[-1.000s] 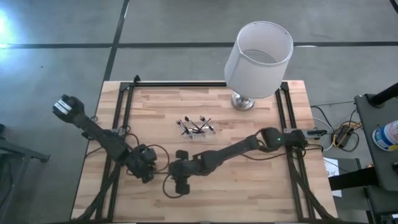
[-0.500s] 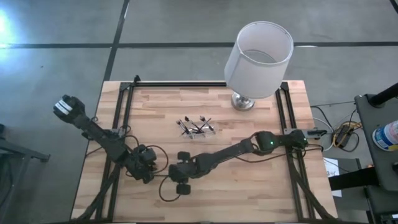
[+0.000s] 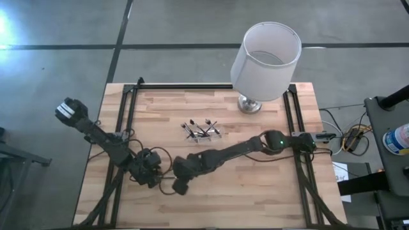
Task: Put items in baskets/containers
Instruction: Put the eyeshadow brush into the transparent organizer
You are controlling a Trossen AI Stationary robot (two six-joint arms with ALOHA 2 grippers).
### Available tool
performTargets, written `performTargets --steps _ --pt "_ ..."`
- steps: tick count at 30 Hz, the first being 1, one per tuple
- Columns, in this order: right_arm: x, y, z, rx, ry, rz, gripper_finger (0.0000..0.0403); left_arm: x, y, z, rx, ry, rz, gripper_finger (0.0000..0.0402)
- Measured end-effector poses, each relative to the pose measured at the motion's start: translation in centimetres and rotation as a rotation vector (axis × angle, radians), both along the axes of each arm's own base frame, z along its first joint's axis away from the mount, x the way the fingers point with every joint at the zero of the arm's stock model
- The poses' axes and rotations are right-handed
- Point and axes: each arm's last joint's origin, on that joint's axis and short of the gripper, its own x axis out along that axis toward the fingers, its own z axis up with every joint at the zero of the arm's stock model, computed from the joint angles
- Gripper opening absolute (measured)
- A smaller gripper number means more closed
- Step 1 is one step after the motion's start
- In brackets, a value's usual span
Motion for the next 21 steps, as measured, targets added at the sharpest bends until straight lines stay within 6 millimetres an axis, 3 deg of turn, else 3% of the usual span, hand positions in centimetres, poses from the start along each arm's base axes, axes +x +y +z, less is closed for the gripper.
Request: performTargets --steps 8,21 --pt "0.3 -1.4 -1.0 0.288 0.065 -0.251 0.0009 0.0 0.0 0.0 0.003 -0.002 -0.001 0.0142" --pt "-0.5 -0.6 -2.7 0.307 0.108 -0.366 0.0008 0.0 0.0 0.0 0.01 0.0 -0.008 0.0142"
